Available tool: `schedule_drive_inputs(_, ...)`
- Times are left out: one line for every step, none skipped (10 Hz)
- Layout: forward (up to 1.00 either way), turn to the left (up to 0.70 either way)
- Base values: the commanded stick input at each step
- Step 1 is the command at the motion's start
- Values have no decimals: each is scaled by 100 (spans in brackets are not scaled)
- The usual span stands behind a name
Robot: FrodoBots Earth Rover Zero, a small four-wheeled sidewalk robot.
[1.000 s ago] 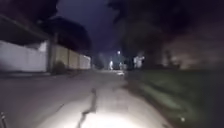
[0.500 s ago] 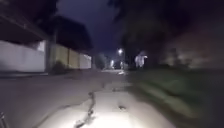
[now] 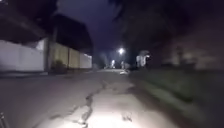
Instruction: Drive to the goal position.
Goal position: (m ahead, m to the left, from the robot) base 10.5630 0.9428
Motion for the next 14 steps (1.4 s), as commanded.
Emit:
schedule_drive_inputs(69,-13)
schedule_drive_inputs(69,-27)
schedule_drive_inputs(69,-32)
schedule_drive_inputs(69,-4)
schedule_drive_inputs(69,0)
schedule_drive_inputs(69,-13)
schedule_drive_inputs(69,-26)
schedule_drive_inputs(69,-18)
schedule_drive_inputs(69,0)
schedule_drive_inputs(69,0)
schedule_drive_inputs(69,0)
schedule_drive_inputs(69,0)
schedule_drive_inputs(69,0)
schedule_drive_inputs(69,0)
